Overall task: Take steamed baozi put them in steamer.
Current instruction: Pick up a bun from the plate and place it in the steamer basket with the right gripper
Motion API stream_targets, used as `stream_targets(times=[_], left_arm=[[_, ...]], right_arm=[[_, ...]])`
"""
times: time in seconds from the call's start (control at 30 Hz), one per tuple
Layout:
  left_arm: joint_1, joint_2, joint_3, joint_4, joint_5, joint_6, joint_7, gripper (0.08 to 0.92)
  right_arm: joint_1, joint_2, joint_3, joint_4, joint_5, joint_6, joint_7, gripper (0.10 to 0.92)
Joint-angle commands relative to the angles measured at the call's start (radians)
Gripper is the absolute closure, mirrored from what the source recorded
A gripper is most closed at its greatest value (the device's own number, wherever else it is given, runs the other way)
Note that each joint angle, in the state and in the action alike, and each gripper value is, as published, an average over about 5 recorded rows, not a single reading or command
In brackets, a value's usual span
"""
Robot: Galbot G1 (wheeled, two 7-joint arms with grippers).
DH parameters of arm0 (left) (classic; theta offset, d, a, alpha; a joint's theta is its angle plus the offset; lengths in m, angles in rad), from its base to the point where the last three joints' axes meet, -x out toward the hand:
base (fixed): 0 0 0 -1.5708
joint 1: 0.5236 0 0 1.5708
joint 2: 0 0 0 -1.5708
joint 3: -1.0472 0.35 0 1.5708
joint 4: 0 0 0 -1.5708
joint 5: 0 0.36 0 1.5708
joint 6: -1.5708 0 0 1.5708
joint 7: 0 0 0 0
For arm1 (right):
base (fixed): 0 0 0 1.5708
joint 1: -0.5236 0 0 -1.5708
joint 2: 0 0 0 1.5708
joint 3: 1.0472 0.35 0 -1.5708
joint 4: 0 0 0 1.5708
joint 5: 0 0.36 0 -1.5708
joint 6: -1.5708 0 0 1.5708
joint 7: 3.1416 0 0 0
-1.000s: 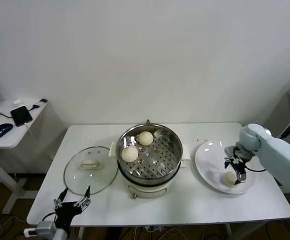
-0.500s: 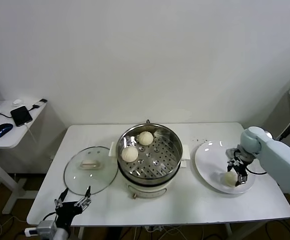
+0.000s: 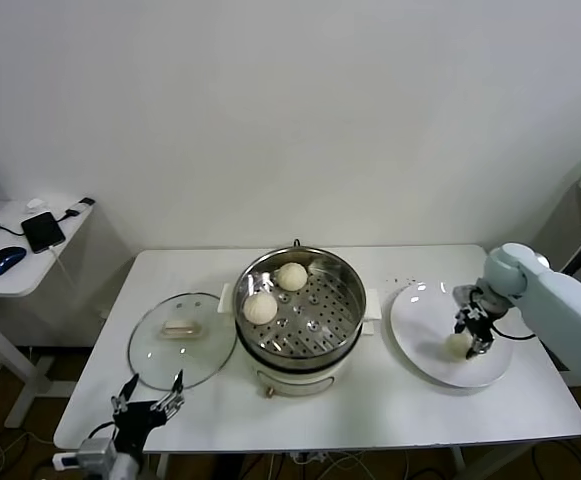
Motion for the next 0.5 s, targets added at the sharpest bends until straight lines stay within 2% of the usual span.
stream_targets(times=[0.03, 0.33, 0.5], left_arm=[[-0.016, -0.005, 0.000, 0.003, 0.021, -0.005, -0.004, 0.177], [-0.029, -0.003, 0.000, -0.009, 0.061, -0.027, -0.020, 0.177], [-0.027, -0.002, -0.001, -0.025, 0.058, -0.032, -0.022, 0.177]], right_arm=[[0.269, 0.006, -0.131, 0.032, 0.122, -0.024, -0.030, 0.456], [0.699, 0.237, -0.413, -0.021, 0.424, -0.017, -0.110, 0.456], [0.746, 0.402, -0.444, -0.078, 0.576, 0.226, -0.190, 0.457]])
